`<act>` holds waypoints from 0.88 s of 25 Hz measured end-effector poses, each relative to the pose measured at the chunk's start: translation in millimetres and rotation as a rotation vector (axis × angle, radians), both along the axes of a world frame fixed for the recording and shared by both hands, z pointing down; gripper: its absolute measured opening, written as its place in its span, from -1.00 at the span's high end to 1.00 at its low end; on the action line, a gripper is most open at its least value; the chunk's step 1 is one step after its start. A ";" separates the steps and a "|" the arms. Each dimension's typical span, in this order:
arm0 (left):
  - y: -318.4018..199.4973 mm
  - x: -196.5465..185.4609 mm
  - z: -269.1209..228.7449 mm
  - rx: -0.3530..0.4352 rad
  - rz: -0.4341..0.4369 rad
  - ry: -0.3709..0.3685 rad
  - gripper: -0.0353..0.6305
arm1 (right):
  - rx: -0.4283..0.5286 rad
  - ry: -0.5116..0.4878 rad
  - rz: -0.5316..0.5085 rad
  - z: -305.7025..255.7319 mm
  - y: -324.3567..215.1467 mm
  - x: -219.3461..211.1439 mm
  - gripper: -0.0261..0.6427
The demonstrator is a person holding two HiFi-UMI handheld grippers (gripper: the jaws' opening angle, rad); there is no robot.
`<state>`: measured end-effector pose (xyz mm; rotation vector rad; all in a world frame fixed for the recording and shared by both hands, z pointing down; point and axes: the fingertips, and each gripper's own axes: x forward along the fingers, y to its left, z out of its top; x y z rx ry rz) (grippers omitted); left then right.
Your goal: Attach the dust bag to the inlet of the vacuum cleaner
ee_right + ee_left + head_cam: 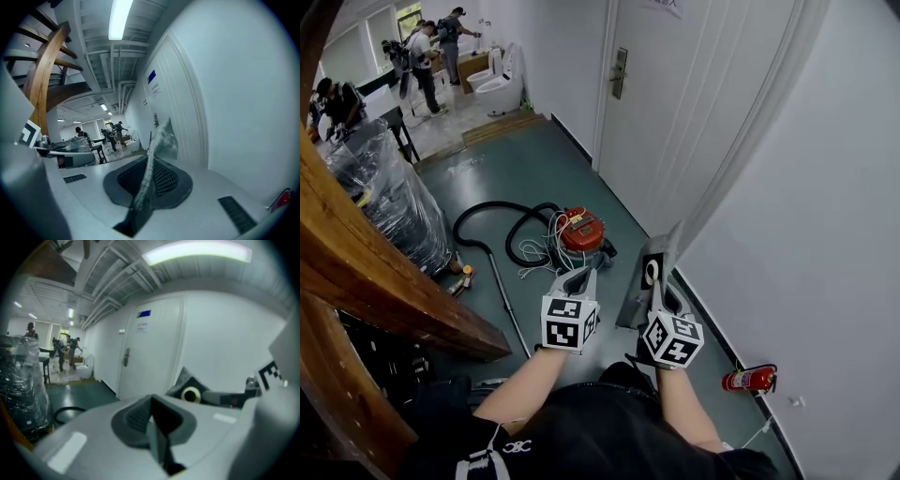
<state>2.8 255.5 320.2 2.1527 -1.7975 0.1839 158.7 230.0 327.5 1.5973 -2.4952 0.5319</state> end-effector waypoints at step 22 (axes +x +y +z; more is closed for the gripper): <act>-126.7 -34.8 8.5 -0.023 -0.017 -0.012 0.90 | -0.050 -0.041 0.025 18.1 -142.4 -12.0 0.87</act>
